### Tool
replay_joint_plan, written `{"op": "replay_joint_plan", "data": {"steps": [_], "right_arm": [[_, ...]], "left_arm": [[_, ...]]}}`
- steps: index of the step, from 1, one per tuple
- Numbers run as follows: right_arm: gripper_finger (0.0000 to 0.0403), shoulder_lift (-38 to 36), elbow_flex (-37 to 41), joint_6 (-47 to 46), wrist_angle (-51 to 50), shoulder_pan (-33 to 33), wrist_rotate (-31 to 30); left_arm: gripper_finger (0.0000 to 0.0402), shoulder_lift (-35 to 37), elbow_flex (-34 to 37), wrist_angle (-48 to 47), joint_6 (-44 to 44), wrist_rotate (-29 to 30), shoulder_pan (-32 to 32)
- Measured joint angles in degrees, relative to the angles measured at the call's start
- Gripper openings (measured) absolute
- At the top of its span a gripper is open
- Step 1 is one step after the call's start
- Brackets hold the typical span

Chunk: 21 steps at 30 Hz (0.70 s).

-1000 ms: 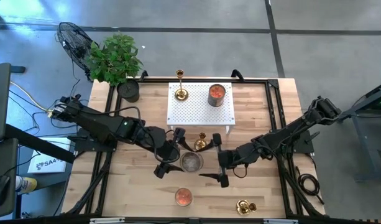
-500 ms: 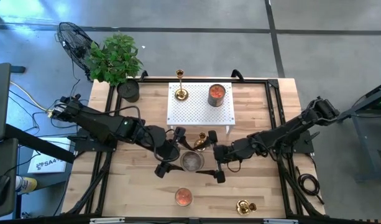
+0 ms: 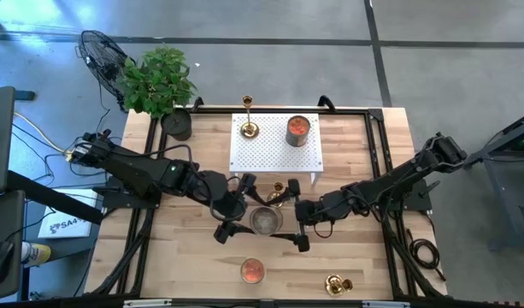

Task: Pick & Place candle stick holders
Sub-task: Put the brown candle on the shelf

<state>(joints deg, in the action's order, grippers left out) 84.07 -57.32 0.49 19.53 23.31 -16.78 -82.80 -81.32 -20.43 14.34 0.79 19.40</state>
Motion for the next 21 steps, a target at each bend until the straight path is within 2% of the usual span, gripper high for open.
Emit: {"op": "replay_joint_plan", "data": {"steps": [13,21], "right_arm": [[0.0395,0.0,0.0,0.9,2.7,-0.2,2.2],[0.0354,1.5,0.0,0.4,3.4,-1.1,4.7]], "left_arm": [[0.0319,0.0,0.0,2.1,0.5,-0.2,0.0],[0.0319,-0.5,0.0,2.1,0.0,-0.4,0.1]]}}
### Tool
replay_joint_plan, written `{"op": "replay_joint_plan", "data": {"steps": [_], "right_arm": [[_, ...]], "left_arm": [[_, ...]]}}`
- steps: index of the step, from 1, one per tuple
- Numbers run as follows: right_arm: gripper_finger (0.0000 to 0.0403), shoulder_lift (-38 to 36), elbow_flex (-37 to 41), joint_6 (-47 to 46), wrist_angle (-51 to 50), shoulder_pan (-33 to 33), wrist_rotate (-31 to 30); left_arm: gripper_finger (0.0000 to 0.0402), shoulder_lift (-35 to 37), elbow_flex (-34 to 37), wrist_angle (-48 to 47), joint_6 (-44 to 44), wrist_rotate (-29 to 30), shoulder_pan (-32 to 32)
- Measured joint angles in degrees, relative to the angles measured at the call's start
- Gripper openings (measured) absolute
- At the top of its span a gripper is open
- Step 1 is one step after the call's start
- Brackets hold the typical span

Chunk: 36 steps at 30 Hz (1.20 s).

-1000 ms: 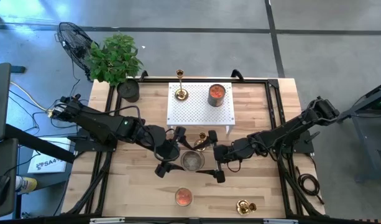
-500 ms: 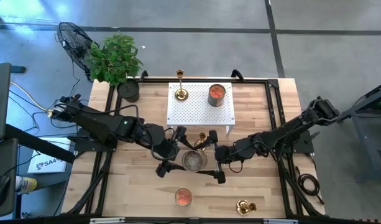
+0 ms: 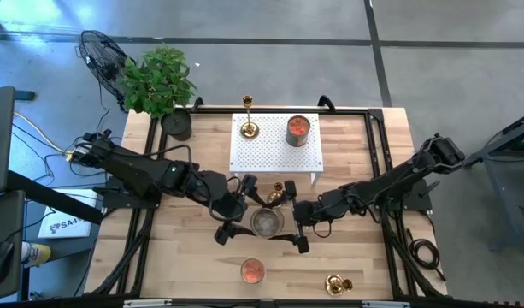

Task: Pick & Place candle stick holders
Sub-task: Put the brown candle on the shelf

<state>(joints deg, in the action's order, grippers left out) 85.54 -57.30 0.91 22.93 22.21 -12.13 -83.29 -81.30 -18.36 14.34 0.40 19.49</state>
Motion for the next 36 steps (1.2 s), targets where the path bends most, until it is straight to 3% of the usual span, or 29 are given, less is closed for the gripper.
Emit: {"op": "replay_joint_plan", "data": {"steps": [7,16,26,29,36], "right_arm": [[0.0354,0.0,0.0,-0.3,-0.5,0.1,0.2],[0.0354,0.2,0.0,-1.6,-1.3,-0.2,-0.6],[0.0354,0.2,0.0,-0.8,-3.4,-0.1,-4.9],[0.0354,-0.5,0.0,-0.6,-4.2,-0.1,-9.9],[0.0354,-5.6,0.0,-0.9,-9.9,-0.1,-28.1]], "left_arm": [[0.0321,-0.4,0.0,0.5,0.1,0.2,0.0],[0.0391,-0.5,-0.2,2.5,1.4,2.7,0.0],[0.0392,3.0,-0.2,2.7,1.8,5.9,0.0],[0.0392,5.8,-0.2,2.4,2.1,5.9,0.0],[0.0393,12.9,-0.2,-0.2,-0.1,4.9,0.0]]}}
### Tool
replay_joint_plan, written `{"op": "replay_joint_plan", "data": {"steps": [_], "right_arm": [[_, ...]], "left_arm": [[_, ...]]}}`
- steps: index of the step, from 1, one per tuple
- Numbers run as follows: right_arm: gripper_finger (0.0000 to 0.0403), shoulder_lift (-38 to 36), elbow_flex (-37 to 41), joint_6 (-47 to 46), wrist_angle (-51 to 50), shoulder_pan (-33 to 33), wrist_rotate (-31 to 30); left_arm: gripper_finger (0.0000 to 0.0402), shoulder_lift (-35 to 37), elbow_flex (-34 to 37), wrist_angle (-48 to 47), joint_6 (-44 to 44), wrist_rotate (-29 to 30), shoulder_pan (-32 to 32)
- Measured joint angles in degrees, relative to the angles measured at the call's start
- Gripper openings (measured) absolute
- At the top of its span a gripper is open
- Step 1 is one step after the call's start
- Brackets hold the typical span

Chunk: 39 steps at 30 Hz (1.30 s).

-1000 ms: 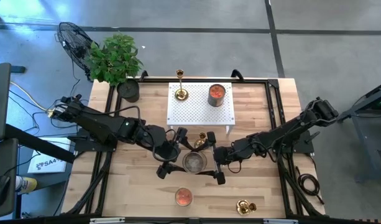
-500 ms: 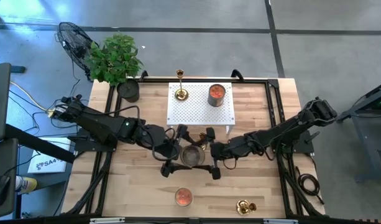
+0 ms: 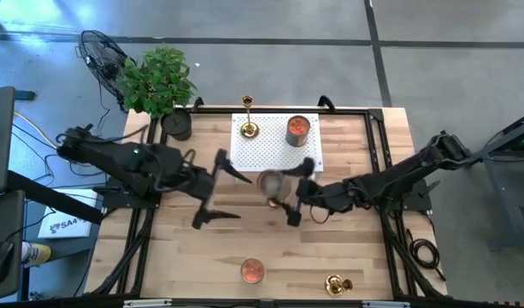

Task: Pick & Place candle stick holders
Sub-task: Put the brown candle on the shelf

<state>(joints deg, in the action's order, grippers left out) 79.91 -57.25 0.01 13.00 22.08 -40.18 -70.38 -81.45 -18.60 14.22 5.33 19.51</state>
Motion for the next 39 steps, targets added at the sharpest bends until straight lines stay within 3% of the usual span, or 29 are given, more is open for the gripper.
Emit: {"op": "replay_joint_plan", "data": {"steps": [5,13,27,39], "right_arm": [[0.0354,-5.4,0.0,-1.4,-6.4,0.0,-9.0],[0.0353,-12.6,-0.1,-10.2,-18.4,0.0,-14.4],[0.0353,-13.2,-0.1,-34.7,-42.9,-5.1,-13.2],[0.0351,-5.2,-0.1,-38.5,-44.0,-9.0,-10.9]], "left_arm": [[0.0393,3.3,0.0,-6.3,-2.6,0.0,0.0],[0.0393,3.9,0.4,-17.5,-7.1,0.0,0.0],[0.0393,3.9,10.1,-17.4,-12.0,0.2,0.0],[0.0393,3.9,12.7,-17.0,-15.0,0.1,0.0]]}}
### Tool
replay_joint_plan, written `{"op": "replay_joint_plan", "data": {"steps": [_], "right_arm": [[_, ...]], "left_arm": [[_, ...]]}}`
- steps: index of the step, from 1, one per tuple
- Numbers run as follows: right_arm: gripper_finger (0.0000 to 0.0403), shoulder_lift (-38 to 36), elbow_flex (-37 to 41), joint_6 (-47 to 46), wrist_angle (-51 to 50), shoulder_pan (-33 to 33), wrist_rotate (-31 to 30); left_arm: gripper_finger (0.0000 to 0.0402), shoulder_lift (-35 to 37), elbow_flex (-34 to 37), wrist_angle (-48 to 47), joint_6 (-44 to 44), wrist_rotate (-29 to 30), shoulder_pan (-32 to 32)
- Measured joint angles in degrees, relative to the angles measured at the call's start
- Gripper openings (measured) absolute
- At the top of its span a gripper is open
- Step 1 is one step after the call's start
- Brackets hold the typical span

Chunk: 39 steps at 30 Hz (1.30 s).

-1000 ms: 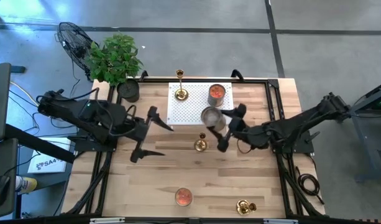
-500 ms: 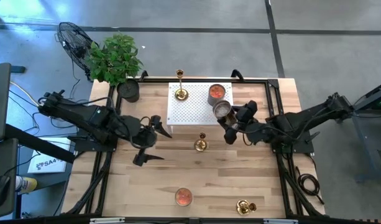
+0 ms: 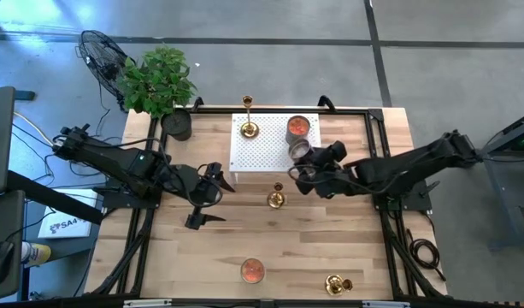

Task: Pick & Place candle stick holders
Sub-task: Put the brown candle on the shelf

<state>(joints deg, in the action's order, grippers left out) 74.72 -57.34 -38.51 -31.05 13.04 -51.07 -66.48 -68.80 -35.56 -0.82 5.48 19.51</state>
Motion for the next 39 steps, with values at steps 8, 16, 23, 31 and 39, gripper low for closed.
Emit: {"op": "replay_joint_plan", "data": {"steps": [8,16,23,31,39], "right_arm": [[0.0351,3.6,0.0,-1.6,0.4,-2.0,-0.4],[0.0355,5.1,-0.1,-2.8,0.5,-2.7,-0.9],[0.0359,5.2,-0.1,-2.6,0.3,-2.7,-0.4],[0.0361,5.2,-0.1,-2.5,0.2,-2.7,0.3],[0.0362,5.2,-0.1,-1.8,0.2,-3.1,2.0]], "left_arm": [[0.0393,0.0,0.0,0.0,-0.6,0.1,0.0],[0.0393,0.0,0.0,0.0,-0.6,0.1,0.0],[0.0393,0.0,0.0,0.0,-1.0,0.0,0.0],[0.0393,0.0,0.0,0.0,-1.0,0.0,0.0],[0.0393,0.0,0.0,0.0,-1.0,-0.2,0.0]]}}
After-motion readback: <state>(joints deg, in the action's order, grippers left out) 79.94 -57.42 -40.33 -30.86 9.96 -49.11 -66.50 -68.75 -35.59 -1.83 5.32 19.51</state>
